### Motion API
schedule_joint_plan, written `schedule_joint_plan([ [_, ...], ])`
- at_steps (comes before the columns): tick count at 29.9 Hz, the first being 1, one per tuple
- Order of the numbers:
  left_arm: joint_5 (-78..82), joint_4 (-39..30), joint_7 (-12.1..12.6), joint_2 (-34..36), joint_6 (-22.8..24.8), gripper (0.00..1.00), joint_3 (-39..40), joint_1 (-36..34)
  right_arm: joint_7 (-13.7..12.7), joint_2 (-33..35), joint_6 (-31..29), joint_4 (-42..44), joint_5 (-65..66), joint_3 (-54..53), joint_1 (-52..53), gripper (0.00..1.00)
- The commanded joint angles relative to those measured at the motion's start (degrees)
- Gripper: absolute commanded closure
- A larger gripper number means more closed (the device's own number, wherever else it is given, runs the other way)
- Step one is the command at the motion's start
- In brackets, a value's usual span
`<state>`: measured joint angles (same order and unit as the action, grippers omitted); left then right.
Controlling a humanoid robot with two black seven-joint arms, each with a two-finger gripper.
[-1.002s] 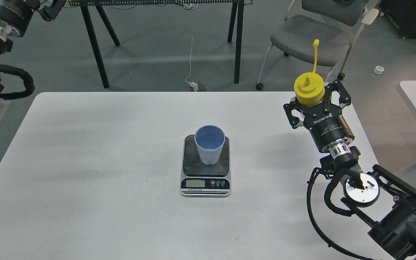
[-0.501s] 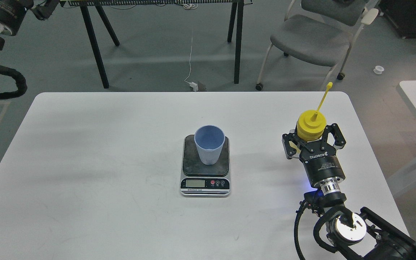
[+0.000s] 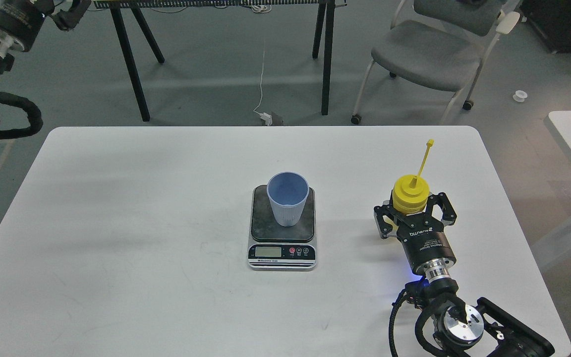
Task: Pour seasoning into cup on scale with both arms
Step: 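Lower the bottle onto the table with the right gripper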
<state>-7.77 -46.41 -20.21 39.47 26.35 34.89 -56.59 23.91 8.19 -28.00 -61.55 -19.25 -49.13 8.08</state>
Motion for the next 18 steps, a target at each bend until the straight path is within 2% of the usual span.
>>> schedule_joint_plan([
  [1,0.0,0.0,-0.1,0.3,0.0,0.01,0.0,0.3,-0.1,0.0,0.0,-0.1,0.0,0.1,0.0,0.48],
  [4,0.0,0.0,-0.1,0.3,0.0,0.01,0.1,0.3,-0.3,0.0,0.0,-0.1,0.0,0.6,-0.3,0.39],
  [18,0.0,0.0,0.0,0.1,0.0,0.01,0.1,0.2,-1.4,0.4,0.0,0.1,0.0,2.0,-0.4,0.31],
])
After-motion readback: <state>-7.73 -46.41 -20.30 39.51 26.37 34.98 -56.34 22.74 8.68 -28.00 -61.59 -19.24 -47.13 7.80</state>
